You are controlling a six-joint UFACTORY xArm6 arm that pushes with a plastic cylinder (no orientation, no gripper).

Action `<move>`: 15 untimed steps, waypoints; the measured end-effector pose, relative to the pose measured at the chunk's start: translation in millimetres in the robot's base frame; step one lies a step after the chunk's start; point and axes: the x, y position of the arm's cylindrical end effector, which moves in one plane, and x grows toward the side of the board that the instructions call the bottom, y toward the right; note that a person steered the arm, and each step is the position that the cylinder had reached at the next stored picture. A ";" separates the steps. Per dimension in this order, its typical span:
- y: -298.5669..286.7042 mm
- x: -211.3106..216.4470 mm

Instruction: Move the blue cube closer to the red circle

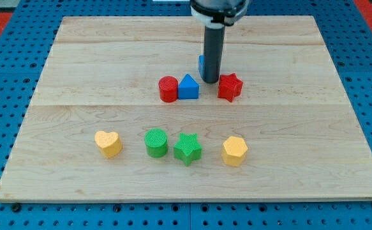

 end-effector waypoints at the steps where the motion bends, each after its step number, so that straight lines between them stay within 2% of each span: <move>1: 4.9 -23.4; 3: 131.9 -34.9; 4: 76.8 -59.3; 5: -3.1 -60.9; 6: -111.6 -64.8; 8: -107.1 -56.6; 10: -109.9 -6.4; 12: -172.9 -18.0; 15: -210.2 -6.3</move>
